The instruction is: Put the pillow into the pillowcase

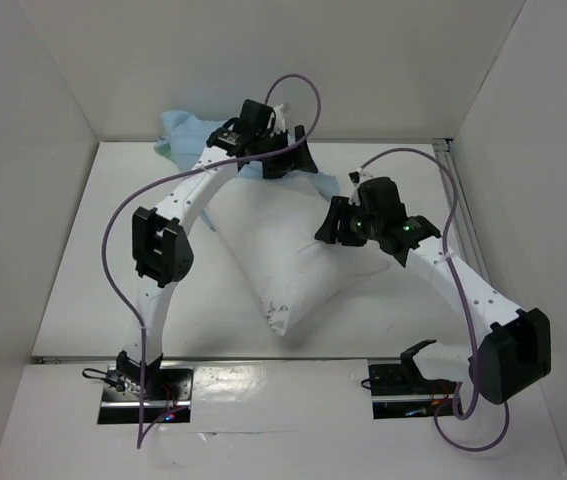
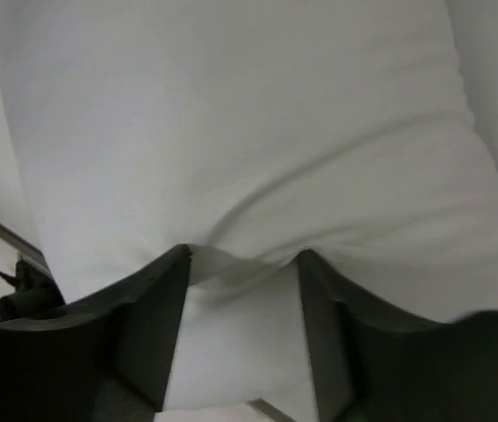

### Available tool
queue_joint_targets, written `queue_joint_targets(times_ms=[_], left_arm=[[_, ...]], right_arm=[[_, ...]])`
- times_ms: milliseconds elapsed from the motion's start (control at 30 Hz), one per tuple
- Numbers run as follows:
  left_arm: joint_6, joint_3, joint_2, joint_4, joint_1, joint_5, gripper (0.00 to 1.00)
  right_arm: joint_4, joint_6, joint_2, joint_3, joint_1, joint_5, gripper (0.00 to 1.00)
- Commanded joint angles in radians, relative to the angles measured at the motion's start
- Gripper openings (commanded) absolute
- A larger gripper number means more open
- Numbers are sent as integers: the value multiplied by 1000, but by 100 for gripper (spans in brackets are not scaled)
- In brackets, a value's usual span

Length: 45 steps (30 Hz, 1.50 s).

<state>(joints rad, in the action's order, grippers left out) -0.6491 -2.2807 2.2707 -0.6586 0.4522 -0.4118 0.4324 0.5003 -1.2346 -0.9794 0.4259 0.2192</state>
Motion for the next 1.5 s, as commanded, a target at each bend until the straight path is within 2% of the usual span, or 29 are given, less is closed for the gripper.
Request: queue_joint_targets(times_ms=[0, 67, 133, 200, 233, 300, 333, 367, 400, 433, 467, 533, 600, 633, 767, 900, 1067, 1100, 1133, 1167, 1200, 1233, 1300, 1333, 1400, 1433, 1467], left_arm=[[63, -83, -228, 33, -3, -35, 100], [77, -83, -284, 8, -41, -24, 100], [89, -38, -383, 8, -94, -24, 100], [105, 25, -462, -2, -136, -13, 100], [117, 111, -544, -3, -182, 8, 98], [126, 211, -627, -3, -228, 50, 92], [126, 330, -669, 28, -253, 89, 88], [126, 395, -707, 43, -301, 106, 82], [115, 453, -765, 59, -332, 107, 64], [91, 557, -786, 71, -364, 90, 56], [82, 604, -800, 97, -418, 70, 50], [65, 680, -809, 106, -457, 41, 39], [28, 786, -820, 115, -506, 27, 41], [-7, 864, -832, 116, -524, 10, 57], [-72, 1074, -846, 197, -610, -54, 80], [-129, 1233, -846, 287, -667, -105, 80], [-168, 1328, -836, 333, -667, -108, 79], [-169, 1343, -823, 346, -667, -108, 77], [-169, 1352, -823, 346, -667, -108, 76], [-178, 1366, -797, 364, -667, -108, 73], [-178, 1366, -787, 384, -667, -108, 71], [-178, 1379, -778, 398, -667, -120, 69], [-158, 1370, -741, 410, -667, -120, 61], [-144, 1356, -726, 422, -644, -110, 61], [-101, 1284, -653, 407, -626, -99, 61], [-92, 1261, -625, 407, -616, -99, 64], [-83, 1239, -599, 407, -603, -108, 68]], right_arm=[[-8, -95, 15, -134, -13, -52, 68], [56, -134, -20, -218, -13, -102, 81], [136, -184, -58, -321, -13, -144, 89], [178, -212, -68, -384, -13, -216, 92], [208, -233, -80, -442, -13, -259, 93], [222, -259, -94, -494, -13, -259, 95], [223, -269, -103, -522, 16, -271, 95], [232, -285, -141, -588, 39, -271, 100], [247, -286, -169, -628, 72, -297, 100], [258, -299, -202, -671, 161, -323, 100], [273, -316, -274, -749, 216, -358, 100], [287, -341, -353, -821, 319, -486, 100], [327, -362, -479, -941, 443, -581, 100], [341, -376, -521, -978, 506, -612, 100], [399, -376, -735, -1160, 550, -644, 100], [430, -376, -966, -1343, 550, -698, 100], [370, -358, -1101, -1334, 490, -738, 100], [370, -347, -1118, -1334, 479, -727, 95], [370, -347, -1135, -1334, 469, -700, 61], [370, -318, -1135, -1334, 444, -684, 35], [370, -306, -1116, -1310, 429, -667, 13], [353, -296, -1085, -1276, 412, -608, 0], [277, -296, -996, -1167, 352, -529, 0], [185, -296, -899, -1048, 328, -426, 0], [119, -286, -823, -960, 246, -303, 0], [105, -286, -781, -925, 219, -171, 0], [91, -286, -769, -914, 194, -112, 0]])
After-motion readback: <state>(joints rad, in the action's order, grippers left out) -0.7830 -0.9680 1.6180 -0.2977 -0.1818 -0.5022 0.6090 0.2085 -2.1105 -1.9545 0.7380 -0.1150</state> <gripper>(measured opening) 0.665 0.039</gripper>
